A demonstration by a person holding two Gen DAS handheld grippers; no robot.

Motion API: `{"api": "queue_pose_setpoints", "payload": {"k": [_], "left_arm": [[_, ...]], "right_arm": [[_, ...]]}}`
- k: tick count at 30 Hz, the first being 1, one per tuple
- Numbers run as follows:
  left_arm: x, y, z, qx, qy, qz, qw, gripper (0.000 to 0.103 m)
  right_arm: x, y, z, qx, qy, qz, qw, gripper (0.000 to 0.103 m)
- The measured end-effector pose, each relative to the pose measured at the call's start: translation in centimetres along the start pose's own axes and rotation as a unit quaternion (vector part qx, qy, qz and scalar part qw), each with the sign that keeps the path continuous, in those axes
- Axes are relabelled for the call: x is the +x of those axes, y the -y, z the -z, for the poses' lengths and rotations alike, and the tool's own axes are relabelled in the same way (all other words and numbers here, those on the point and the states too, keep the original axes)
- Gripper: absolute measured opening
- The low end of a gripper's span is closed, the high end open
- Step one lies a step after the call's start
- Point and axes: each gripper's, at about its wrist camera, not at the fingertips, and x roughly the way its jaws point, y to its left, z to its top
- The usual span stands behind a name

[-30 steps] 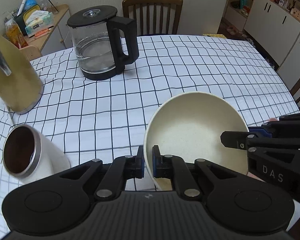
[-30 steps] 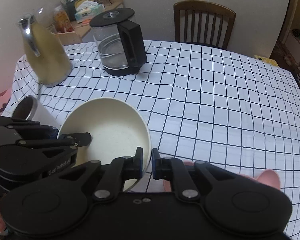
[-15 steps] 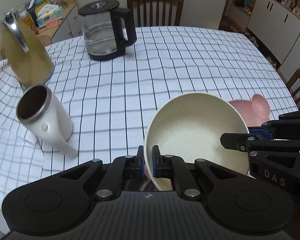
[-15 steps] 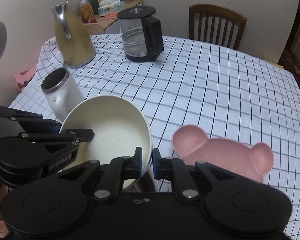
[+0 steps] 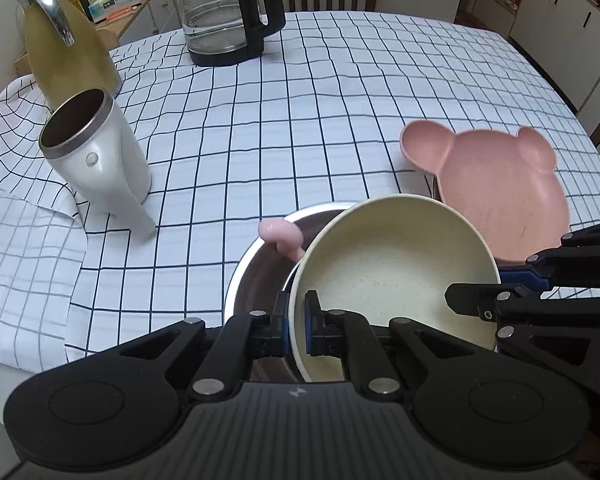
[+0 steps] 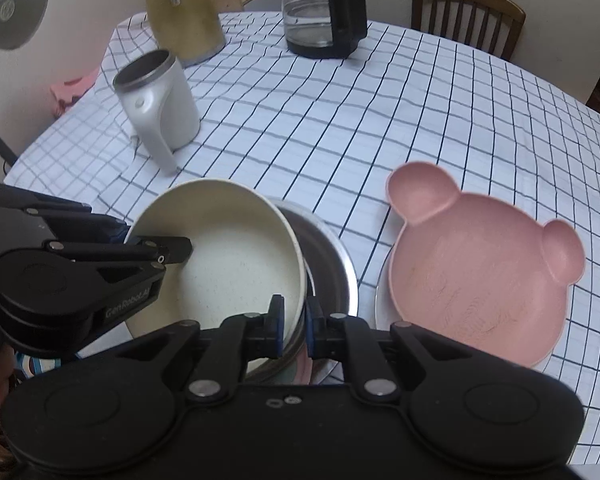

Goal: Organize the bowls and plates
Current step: 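Lift the cream bowl with both grippers and lower it into the small pan, then open both grippers and withdraw from the cream bowl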

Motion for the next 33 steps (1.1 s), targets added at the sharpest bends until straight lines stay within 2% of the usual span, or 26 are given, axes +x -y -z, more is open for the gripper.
{"api": "queue_pose_setpoints", "payload": {"k": [6,16,25,33], "left_arm": [[0.7,0.4,0.9,-0.001,-0.004,-0.007,1.0,0.006],[2.1,0.3,1.0,-0.006,-0.017,-0.003,0.9998,0.006],[2.6,-0.2,0.8,-0.015,-0.03,0.01,0.9994,0.006],[2.4,-0.3,0.8,-0.025,-0.027,0.019,0.9991,0.007]], "right_arm": [[1.0,-0.7,1.2,-0.018,-0.012,0.011,1.0,0.01],[1.5,-0.9,1.3,-0.021,-0.005,0.029,0.999,0.011],[1.8,-0.4,1.2,-0.005,-0.009,0.021,1.0,0.02],[0.9,0.9,1.2,0.019,0.005,-0.006,1.0,0.036]]}}
